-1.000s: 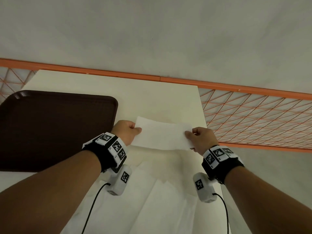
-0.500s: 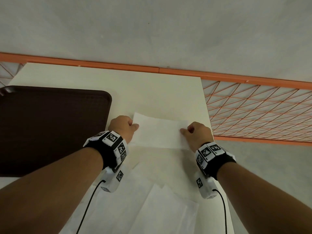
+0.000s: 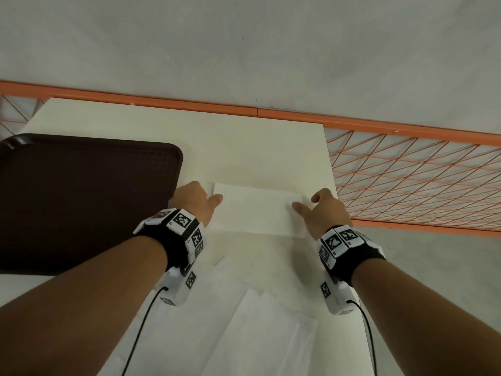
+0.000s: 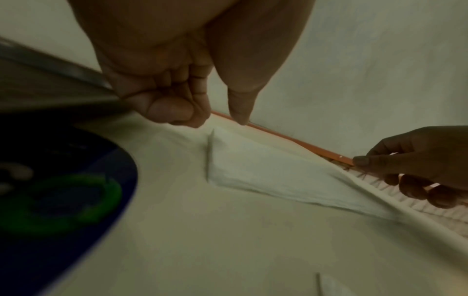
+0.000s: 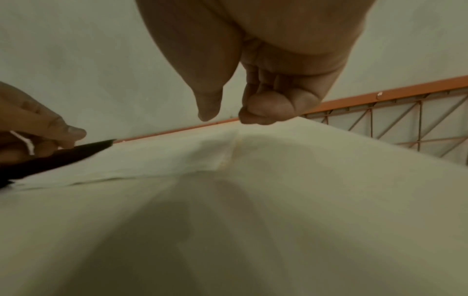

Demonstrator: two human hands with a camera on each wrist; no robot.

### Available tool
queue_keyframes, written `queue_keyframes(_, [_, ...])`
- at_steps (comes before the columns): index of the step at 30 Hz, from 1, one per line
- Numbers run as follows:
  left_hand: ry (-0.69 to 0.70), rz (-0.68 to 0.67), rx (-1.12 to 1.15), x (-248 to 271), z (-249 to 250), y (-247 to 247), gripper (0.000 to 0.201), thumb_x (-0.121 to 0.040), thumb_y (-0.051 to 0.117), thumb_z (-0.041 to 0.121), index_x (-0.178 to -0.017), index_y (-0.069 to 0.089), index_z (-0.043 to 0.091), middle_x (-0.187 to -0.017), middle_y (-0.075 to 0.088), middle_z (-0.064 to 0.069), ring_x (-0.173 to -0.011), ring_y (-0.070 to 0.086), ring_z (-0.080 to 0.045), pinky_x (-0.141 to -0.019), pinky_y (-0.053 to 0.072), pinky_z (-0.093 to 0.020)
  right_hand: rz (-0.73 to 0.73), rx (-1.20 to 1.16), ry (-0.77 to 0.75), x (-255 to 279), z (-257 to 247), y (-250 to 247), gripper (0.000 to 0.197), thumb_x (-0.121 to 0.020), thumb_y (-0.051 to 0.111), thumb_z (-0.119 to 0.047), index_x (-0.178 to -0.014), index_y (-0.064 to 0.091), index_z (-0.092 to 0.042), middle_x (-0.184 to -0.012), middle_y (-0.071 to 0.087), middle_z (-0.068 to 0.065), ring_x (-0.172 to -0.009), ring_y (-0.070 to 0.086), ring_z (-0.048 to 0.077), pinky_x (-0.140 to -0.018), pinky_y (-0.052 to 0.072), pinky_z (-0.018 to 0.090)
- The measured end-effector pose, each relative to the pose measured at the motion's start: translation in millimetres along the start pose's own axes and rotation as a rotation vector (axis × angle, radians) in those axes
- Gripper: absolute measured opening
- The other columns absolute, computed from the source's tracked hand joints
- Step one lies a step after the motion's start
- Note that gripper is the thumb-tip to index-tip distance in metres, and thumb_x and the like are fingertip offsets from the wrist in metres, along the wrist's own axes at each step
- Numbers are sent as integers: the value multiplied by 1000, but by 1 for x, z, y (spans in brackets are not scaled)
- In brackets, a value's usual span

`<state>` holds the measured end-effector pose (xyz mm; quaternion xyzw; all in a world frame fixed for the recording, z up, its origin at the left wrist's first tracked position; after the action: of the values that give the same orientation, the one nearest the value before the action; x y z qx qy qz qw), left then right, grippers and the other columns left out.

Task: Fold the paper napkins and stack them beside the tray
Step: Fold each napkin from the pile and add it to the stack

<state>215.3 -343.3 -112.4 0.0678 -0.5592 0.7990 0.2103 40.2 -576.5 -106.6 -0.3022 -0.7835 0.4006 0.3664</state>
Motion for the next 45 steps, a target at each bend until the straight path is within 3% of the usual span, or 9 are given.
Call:
queue_keyframes(3, [143,-26,54,21,7,-17,28,-86,64,44,-93,63,16,-98,65,-3,-97,62,-25,-86,51,-36,-16,1,-46,21,0,-3,42,-86,60,-55,-108,50,-21,-101,64,2,-91,61,24,-79,50,37])
queue_keyframes(7, [428,-278,-75,71,28,-4,20,-88,63,35,-97,69,18,-102,67,2,-97,62,-18,-89,51,-33,-35,-15,-94,65,-3,-3,26,-87,61,-48,-96,51,-26,-92,64,-1,-86,61,22,-80,53,38])
queue_keyframes(12, [723,-575,-380,134,39,50,39,-93,57,35,-129,56,19,-131,53,0,-120,50,-19,-101,40,-29,-105,-12,-140,141,4,11,16,-86,61,-44,-84,55,-29,-85,63,-5,-80,61,17,-76,54,34])
queue_keyframes(15, [789,-599,-565,148,37,70,52,-90,61,40,-136,48,20,-134,45,-3,-123,45,-25,-99,40,-36,-215,42,-173,190,19,38,18,-86,61,-47,-89,57,-30,-87,64,-8,-80,61,14,-77,54,32])
queue_keyframes(21, [819,-563,-628,154,36,75,39,-85,67,39,-118,56,20,-124,50,0,-113,50,-24,-95,41,-36,-365,146,-257,255,42,88,31,-87,54,-51,-108,52,-29,-98,52,-12,-85,50,14,-75,42,26])
queue_keyframes(28, [780,-572,-615,160,27,80,45,-83,66,42,-121,55,23,-122,55,4,-111,53,-21,-92,37,-32,-286,133,-275,265,46,92,30,-91,50,-46,-111,51,-24,-98,40,-9,-88,49,18,-74,40,28])
queue_keyframes(33, [774,-566,-645,159,27,79,47,-81,67,45,-120,54,22,-119,53,4,-110,52,-21,-90,36,-32,-242,121,-283,270,46,95,32,-94,46,-45,-119,49,-24,-116,47,-7,-111,50,17,-78,40,28])
queue_keyframes(38, [762,-561,-652,160,26,81,37,-78,71,42,-105,57,21,-114,52,4,-102,53,-20,-85,38,-32,-213,113,-288,273,48,97,32,-95,43,-44,-120,48,-23,-121,47,-6,-114,46,17,-85,44,30])
queue_keyframes(45, [727,-572,-689,164,26,84,39,-81,69,41,-113,55,21,-110,57,3,-105,54,-21,-87,33,-32,-195,104,-319,276,51,97,36,-97,41,-46,-127,43,-26,-125,44,-8,-116,44,15,-86,42,27])
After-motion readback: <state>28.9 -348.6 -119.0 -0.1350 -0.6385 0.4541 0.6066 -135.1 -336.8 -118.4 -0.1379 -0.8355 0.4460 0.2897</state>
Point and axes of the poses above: each hand's wrist, its own x-axis away from the middle knuckle, its own y-axis out of the palm, z = x × y, the point moved 7 cm from there along -x, towards the middle knuckle
